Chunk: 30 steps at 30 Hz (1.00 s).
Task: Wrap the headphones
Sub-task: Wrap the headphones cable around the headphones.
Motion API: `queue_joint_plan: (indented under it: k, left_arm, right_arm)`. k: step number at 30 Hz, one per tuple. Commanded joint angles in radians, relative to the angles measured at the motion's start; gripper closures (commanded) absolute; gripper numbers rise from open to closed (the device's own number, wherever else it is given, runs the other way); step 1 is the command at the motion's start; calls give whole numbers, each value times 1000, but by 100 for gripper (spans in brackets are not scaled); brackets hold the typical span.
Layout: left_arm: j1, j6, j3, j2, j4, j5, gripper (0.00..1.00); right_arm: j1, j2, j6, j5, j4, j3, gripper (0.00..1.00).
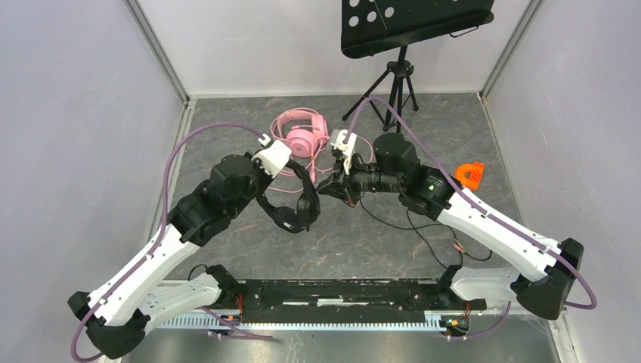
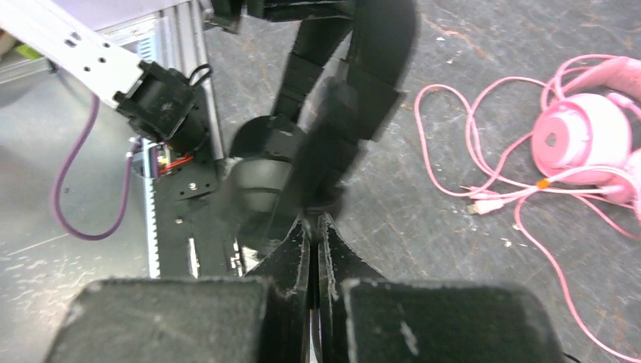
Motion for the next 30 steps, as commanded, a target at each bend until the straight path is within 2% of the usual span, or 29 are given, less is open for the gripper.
queue_joint_plan:
  k: [1, 7, 9, 14, 19, 24, 30]
  left_arm:
    - [3, 124, -45, -19, 183, -50, 98]
    - [3, 154, -54, -29, 206, -64, 98]
    - [3, 138, -56, -28, 206, -65, 98]
    - [3, -35, -44, -21, 162, -83, 98]
    - [3, -203, -38, -31, 99, -56, 98]
    - [3, -341, -3, -24, 42, -62, 98]
    - [3, -510, 64, 17, -25, -88, 98]
  right_arm:
    - [15, -34, 44, -150, 73, -6, 100]
    - [15, -15, 49, -179, 58, -3, 100]
    - [14, -22, 72, -198, 105, -27, 100]
    - [15, -38, 200, -195, 375, -116, 96]
    - [15, -19, 287, -175, 536, -127, 87]
    - [15, 8, 350, -166, 640, -146, 85]
    - [32, 44, 386, -155, 679, -151, 84]
